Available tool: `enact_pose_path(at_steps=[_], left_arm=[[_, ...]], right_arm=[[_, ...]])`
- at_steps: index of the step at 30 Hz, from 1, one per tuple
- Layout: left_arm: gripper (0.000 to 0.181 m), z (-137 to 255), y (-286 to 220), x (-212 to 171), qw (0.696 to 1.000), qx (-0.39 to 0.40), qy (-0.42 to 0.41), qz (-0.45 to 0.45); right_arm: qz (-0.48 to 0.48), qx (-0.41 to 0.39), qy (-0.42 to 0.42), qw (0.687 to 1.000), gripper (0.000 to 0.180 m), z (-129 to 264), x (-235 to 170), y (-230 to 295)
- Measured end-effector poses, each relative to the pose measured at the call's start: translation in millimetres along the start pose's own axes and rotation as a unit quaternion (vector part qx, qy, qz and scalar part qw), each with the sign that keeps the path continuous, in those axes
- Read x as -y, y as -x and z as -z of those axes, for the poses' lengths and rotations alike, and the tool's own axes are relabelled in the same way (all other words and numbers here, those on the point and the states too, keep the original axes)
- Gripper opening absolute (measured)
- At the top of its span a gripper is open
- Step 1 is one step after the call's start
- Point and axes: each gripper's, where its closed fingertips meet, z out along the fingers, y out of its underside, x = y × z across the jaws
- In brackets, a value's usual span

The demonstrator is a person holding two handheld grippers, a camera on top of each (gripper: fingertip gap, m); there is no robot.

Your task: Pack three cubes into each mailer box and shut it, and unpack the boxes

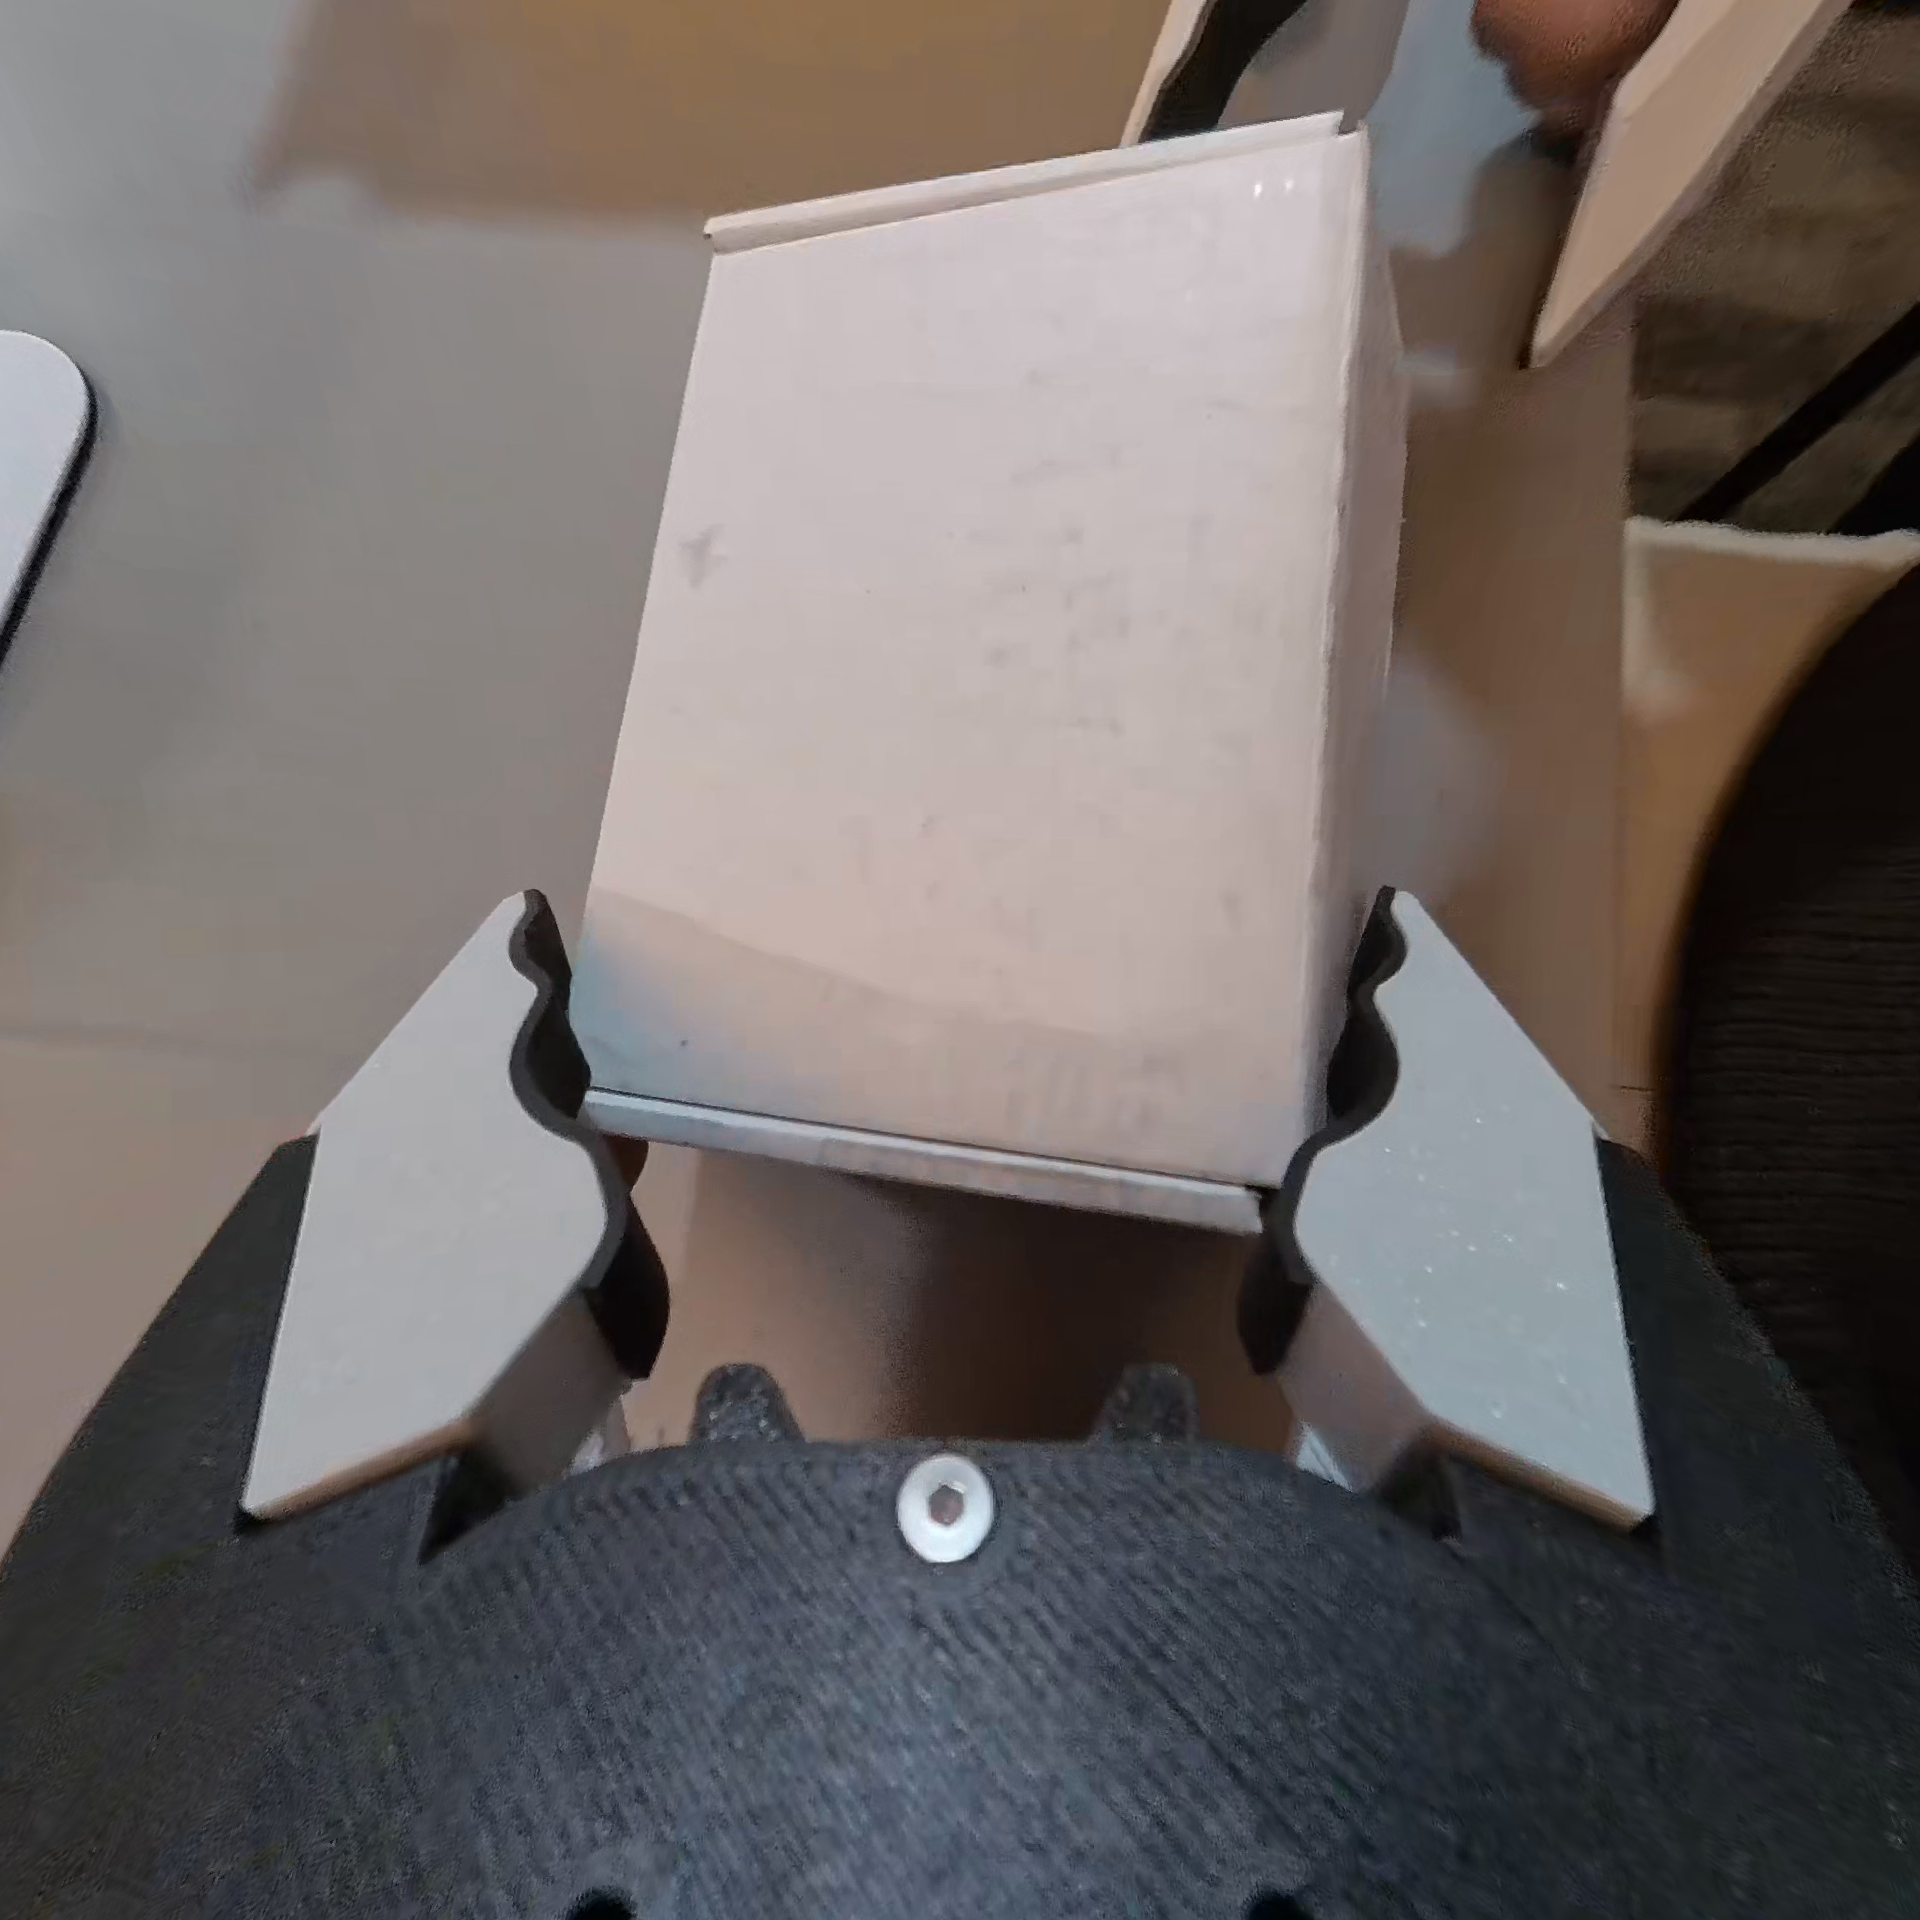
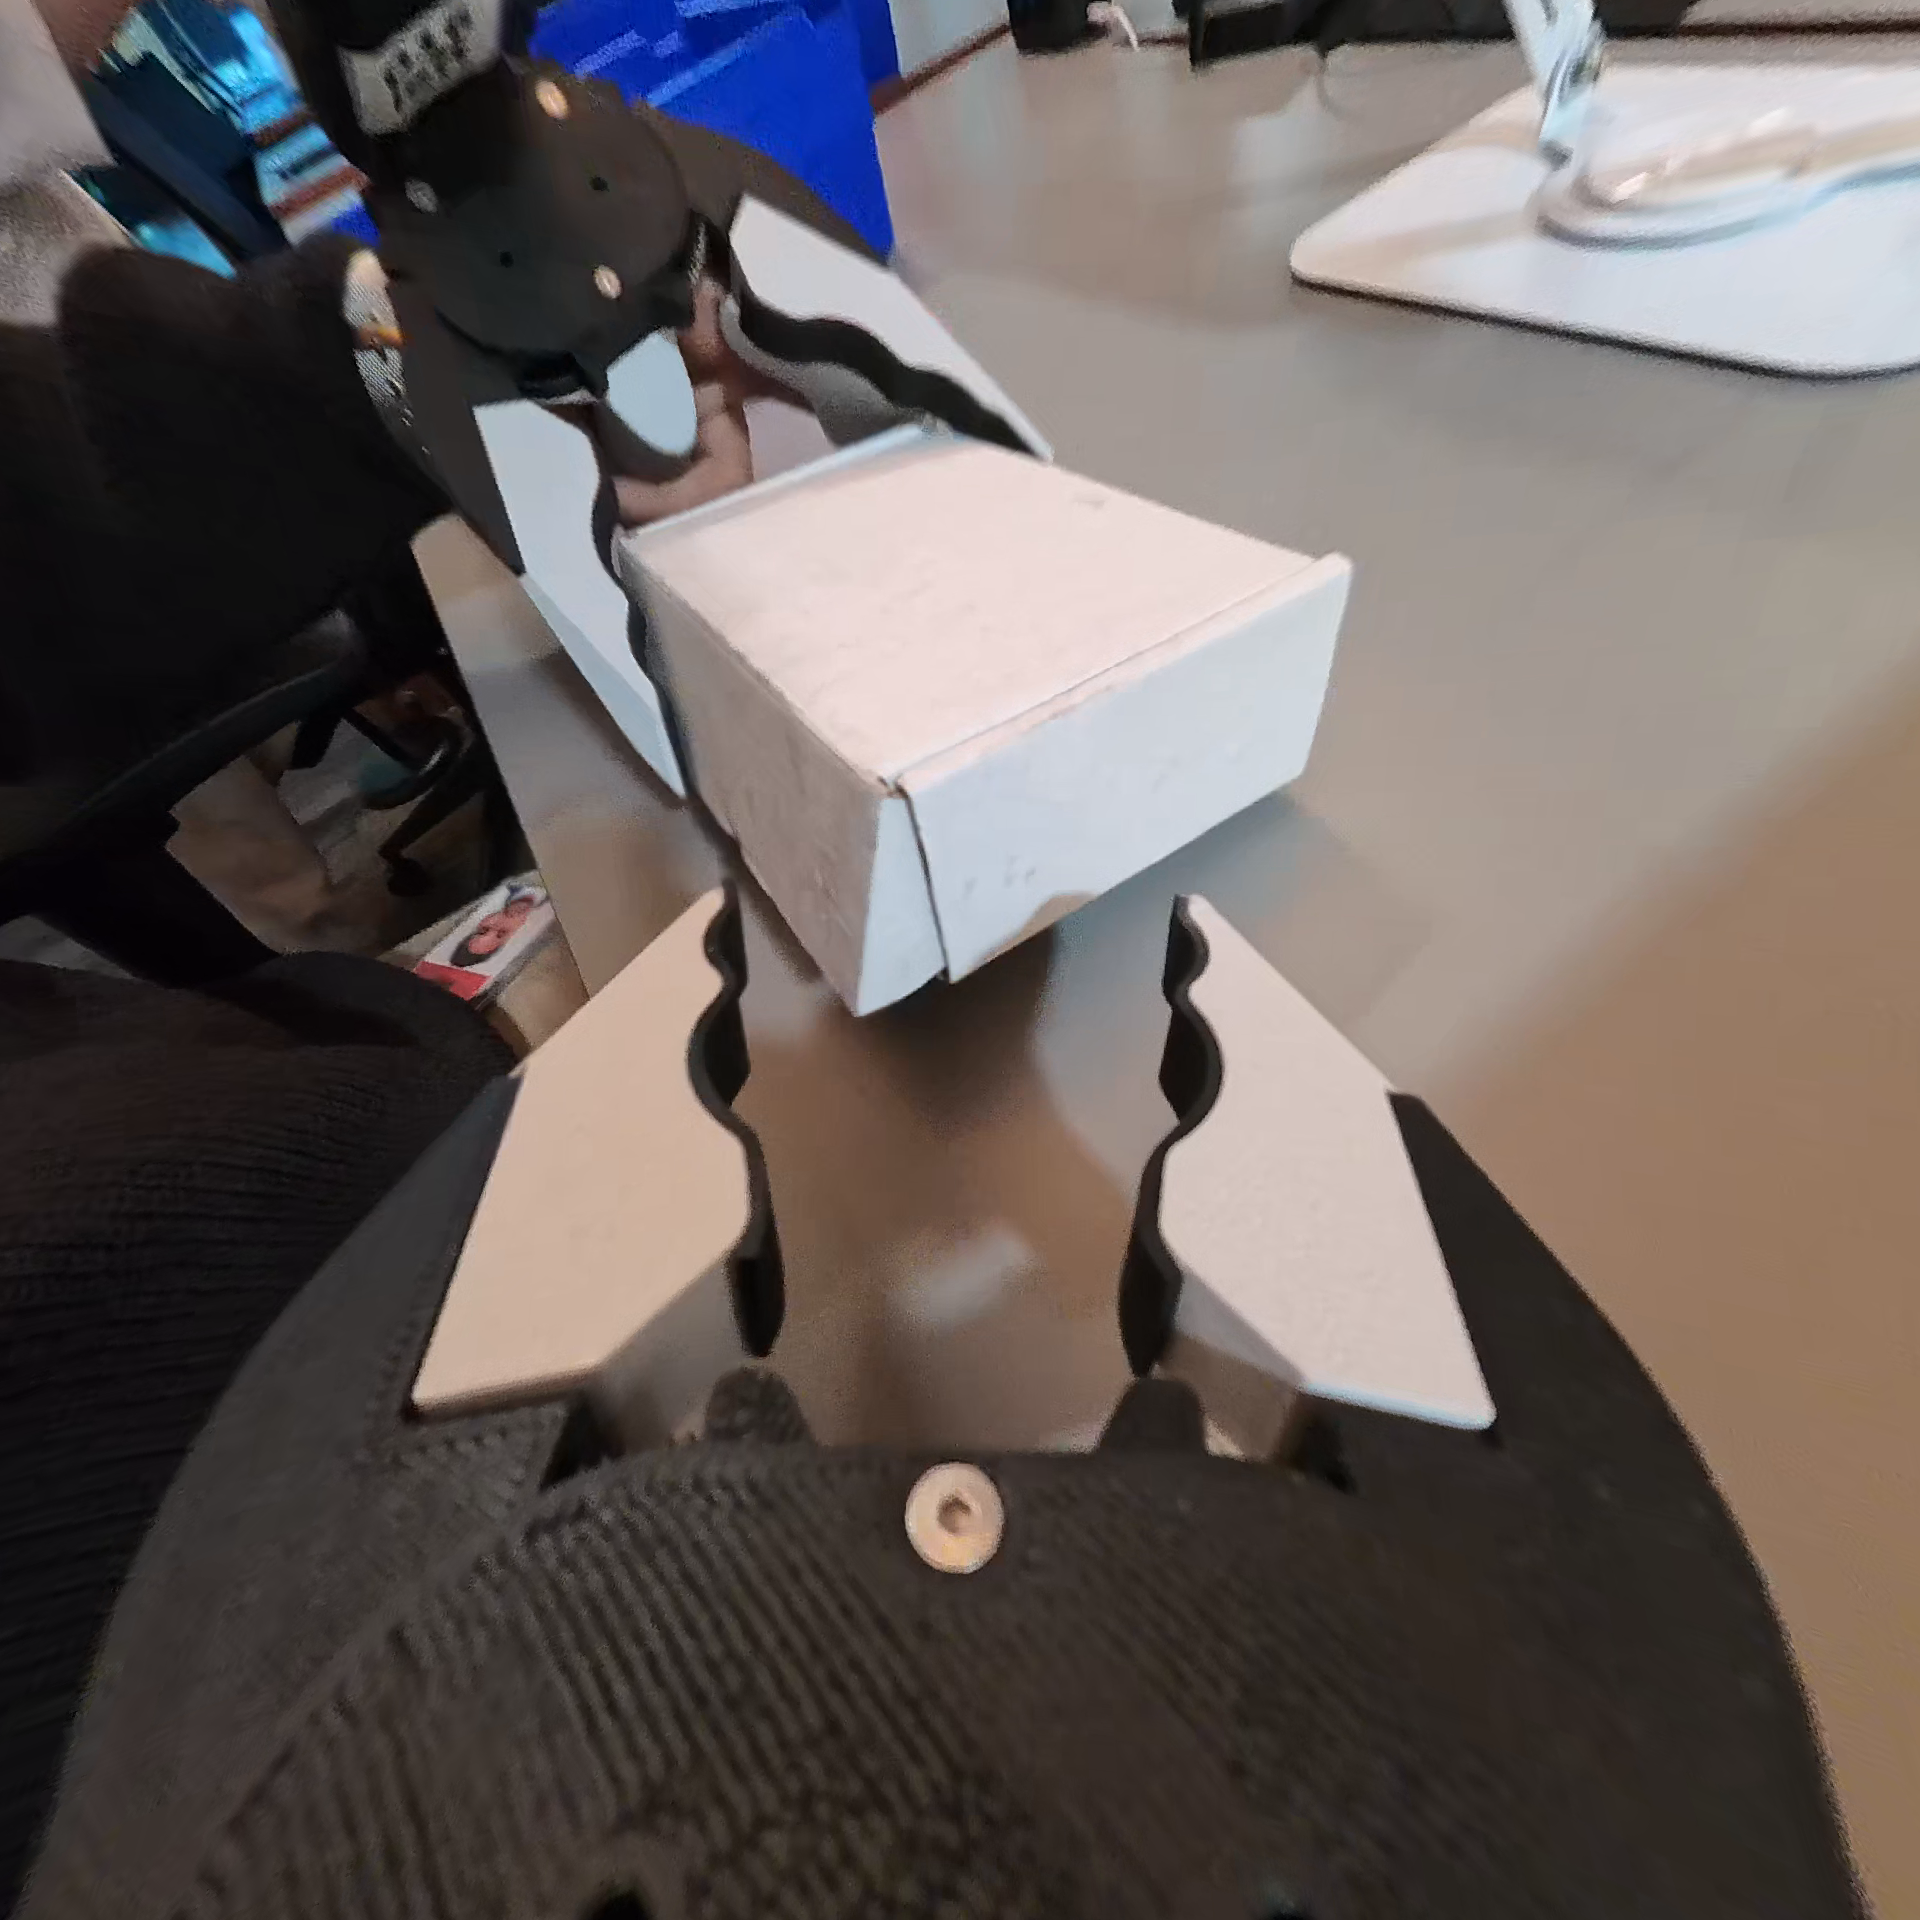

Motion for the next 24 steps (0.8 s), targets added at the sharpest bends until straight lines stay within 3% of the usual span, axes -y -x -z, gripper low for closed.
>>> enact_pose_path(at_steps=[9,14,17,24], left_arm=[[0.144,23.0,-28.4,6.3,0.988,-0.082,-0.096,0.084],[0.144,22.3,-31.5,4.2,0.991,-0.075,-0.087,0.073],[0.144,22.2,-31.6,3.5,0.991,-0.072,-0.086,0.07],[0.144,22.3,-32.2,3.3,0.991,-0.073,-0.089,0.068]], right_arm=[[0.01,0.096,-0.024,0.995,0.074,-4.9,8.0,36.4],[0.017,0.112,-0.008,0.994,0.068,-5.5,2.6,42.9],[-0.007,0.137,-0.015,0.99,0.08,-3.2,4.8,48.1],[-0.009,0.127,-0.012,0.992,0.067,-3.5,4.1,44.0]])
